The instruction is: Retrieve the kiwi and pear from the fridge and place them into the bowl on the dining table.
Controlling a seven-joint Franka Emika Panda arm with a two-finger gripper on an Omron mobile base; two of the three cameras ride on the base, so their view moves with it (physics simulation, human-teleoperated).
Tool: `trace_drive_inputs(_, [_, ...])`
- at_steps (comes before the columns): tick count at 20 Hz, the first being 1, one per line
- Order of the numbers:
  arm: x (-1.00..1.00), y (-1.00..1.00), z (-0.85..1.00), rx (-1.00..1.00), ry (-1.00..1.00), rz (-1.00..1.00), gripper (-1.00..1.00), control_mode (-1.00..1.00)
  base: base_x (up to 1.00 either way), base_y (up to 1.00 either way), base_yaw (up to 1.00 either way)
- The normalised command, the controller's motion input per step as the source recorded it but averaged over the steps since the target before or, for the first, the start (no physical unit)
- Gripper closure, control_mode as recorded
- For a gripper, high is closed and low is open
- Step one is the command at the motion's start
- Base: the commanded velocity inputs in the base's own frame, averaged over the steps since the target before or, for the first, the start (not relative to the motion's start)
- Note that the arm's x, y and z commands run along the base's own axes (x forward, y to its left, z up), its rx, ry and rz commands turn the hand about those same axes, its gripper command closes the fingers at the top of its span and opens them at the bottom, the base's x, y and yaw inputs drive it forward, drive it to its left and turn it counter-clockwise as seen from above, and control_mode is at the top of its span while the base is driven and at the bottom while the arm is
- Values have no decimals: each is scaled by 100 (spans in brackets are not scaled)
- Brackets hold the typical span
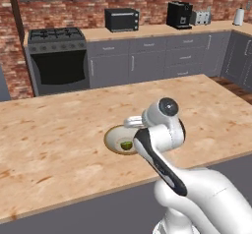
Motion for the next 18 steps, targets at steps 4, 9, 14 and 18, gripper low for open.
trace_drive_inputs(4, [-61, -58, 100, 15, -17, -1, -100, -100, 0, 0, 0])
trace_drive_inputs(9, [-73, -46, 100, 12, -19, 2, -100, -100, 0, 0, 0])
trace_drive_inputs(14, [-70, -33, 100, 6, -17, 4, -100, -100, 0, 0, 0])
trace_drive_inputs(18, [-74, -23, 77, 2, -9, 5, -100, -100, 0, 0, 0])
